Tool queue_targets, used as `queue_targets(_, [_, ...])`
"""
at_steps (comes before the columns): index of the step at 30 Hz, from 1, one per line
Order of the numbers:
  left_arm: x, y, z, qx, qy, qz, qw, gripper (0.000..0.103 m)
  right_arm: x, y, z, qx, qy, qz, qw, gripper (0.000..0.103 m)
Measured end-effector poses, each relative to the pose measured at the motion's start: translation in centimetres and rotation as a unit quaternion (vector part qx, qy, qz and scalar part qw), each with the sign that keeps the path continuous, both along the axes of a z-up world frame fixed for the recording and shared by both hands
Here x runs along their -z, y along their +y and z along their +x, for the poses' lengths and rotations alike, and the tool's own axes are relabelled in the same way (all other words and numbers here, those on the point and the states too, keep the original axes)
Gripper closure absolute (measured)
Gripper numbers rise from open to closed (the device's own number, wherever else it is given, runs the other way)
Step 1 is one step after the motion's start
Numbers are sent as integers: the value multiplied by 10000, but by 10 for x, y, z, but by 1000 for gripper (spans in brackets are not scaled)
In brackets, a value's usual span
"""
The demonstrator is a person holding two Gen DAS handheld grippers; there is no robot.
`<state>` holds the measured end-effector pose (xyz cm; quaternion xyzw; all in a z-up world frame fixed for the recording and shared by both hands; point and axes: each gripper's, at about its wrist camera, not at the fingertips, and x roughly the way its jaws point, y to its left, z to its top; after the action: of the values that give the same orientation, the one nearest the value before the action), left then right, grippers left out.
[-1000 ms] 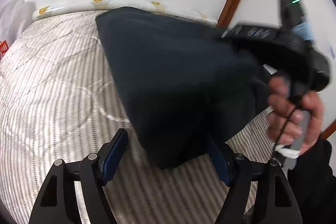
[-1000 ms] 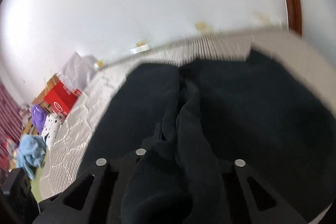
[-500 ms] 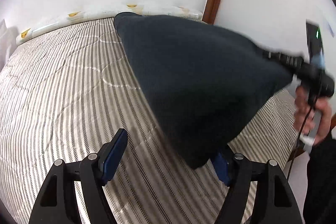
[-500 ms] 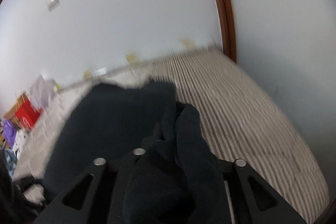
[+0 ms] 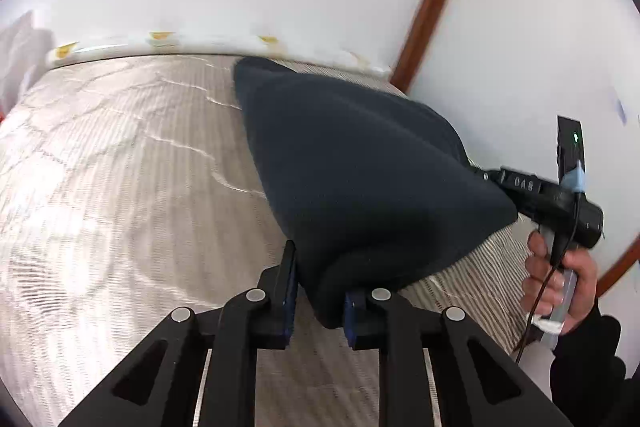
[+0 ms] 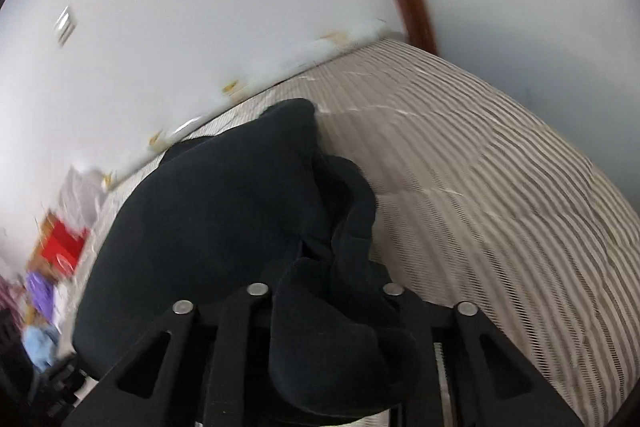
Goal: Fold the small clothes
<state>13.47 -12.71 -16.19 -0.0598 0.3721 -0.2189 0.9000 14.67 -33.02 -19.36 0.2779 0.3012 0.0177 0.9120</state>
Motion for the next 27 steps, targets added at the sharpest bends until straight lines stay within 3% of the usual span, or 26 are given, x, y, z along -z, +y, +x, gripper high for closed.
queue_targets(4, [-4, 50, 6, -398, -4, -50, 9992, 86, -13, 47, 16, -489, -118, 67, 9987, 83])
queue_targets(8, [-6, 103, 5, -866, -138, 251, 9958, 86, -28, 112, 34, -1071, -312, -52, 9937, 83])
queue_targets(12, [-1, 140, 8, -1145, 80, 159, 9933, 86, -39, 148, 40, -1301, -483, -226, 9901, 83])
queue_targets(15, [6, 133, 10, -1111, 162, 241, 9934, 86, -43, 142, 23, -1309, -635, -238, 9891, 84])
queue_targets(18, [4, 130, 6, -1136, 103, 394, 9927, 85, -37, 131, 15, -1304, -495, -187, 9901, 84])
queue_targets(23, [5, 145, -17, -1169, 366, 184, 9923, 82, -36, 117, -3, -1182, -344, -315, 9919, 77])
queue_targets(27, [-4, 159, -49, -1073, 174, 210, 9939, 68, -53, 105, -17, -993, -564, -387, 9927, 73])
